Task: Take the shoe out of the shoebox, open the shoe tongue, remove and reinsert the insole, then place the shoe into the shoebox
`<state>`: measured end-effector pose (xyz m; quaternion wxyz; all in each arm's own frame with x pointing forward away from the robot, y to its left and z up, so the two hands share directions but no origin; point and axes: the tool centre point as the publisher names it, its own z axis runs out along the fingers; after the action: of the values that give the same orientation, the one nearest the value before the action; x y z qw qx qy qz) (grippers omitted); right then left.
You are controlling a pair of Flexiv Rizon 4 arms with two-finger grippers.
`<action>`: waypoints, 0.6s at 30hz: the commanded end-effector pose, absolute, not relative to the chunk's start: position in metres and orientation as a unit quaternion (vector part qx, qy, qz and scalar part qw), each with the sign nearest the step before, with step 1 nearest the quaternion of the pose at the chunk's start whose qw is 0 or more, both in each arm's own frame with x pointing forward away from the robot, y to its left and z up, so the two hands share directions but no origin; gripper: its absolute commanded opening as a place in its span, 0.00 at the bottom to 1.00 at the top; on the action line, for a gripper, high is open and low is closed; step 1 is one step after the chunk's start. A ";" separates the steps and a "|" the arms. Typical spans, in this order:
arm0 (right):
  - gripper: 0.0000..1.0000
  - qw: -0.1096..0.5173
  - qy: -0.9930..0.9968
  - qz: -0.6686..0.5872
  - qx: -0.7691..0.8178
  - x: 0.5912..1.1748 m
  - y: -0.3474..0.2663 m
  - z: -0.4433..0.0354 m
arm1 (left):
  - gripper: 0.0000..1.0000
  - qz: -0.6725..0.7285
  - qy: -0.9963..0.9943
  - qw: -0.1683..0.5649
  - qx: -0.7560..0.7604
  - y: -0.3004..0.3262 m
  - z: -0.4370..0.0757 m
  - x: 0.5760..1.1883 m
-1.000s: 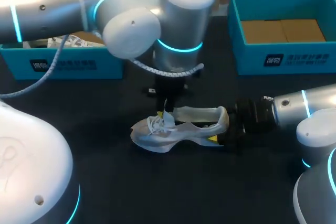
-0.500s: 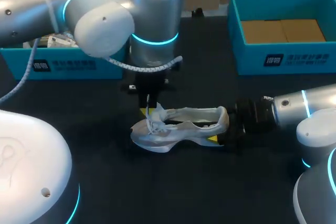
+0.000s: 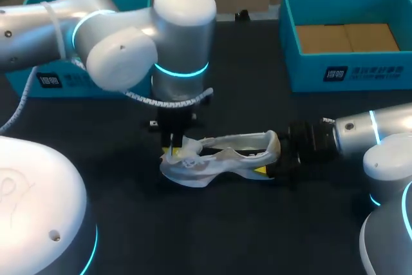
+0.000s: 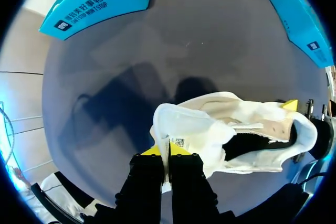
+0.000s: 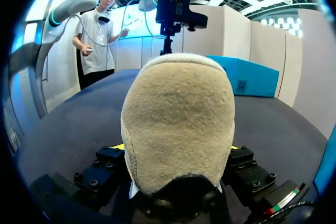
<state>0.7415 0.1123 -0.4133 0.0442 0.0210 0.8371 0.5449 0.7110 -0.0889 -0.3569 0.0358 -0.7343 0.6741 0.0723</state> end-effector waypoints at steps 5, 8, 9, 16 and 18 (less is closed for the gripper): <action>0.00 0.045 0.838 0.544 0.022 0.741 0.113 -0.414 | 0.00 0.087 0.667 0.037 -0.739 -0.085 -0.389 0.716; 0.00 0.045 0.838 0.544 0.022 0.741 0.113 -0.414 | 0.00 0.092 0.662 0.035 -0.743 -0.081 -0.394 0.716; 0.00 0.045 0.838 0.544 0.022 0.741 0.113 -0.414 | 0.00 0.094 0.660 0.033 -0.744 -0.079 -0.395 0.716; 0.00 0.045 0.838 0.544 0.022 0.741 0.113 -0.414 | 0.71 0.095 0.653 0.017 -0.751 -0.068 -0.397 0.714; 0.00 0.045 0.838 0.544 0.022 0.741 0.113 -0.414 | 0.85 0.093 0.651 0.013 -0.754 -0.065 -0.394 0.714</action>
<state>0.7413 0.1140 -0.4114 0.0449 0.0210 0.8366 0.5455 0.7150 -0.0801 -0.3920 0.0199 -0.7518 0.6514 0.1004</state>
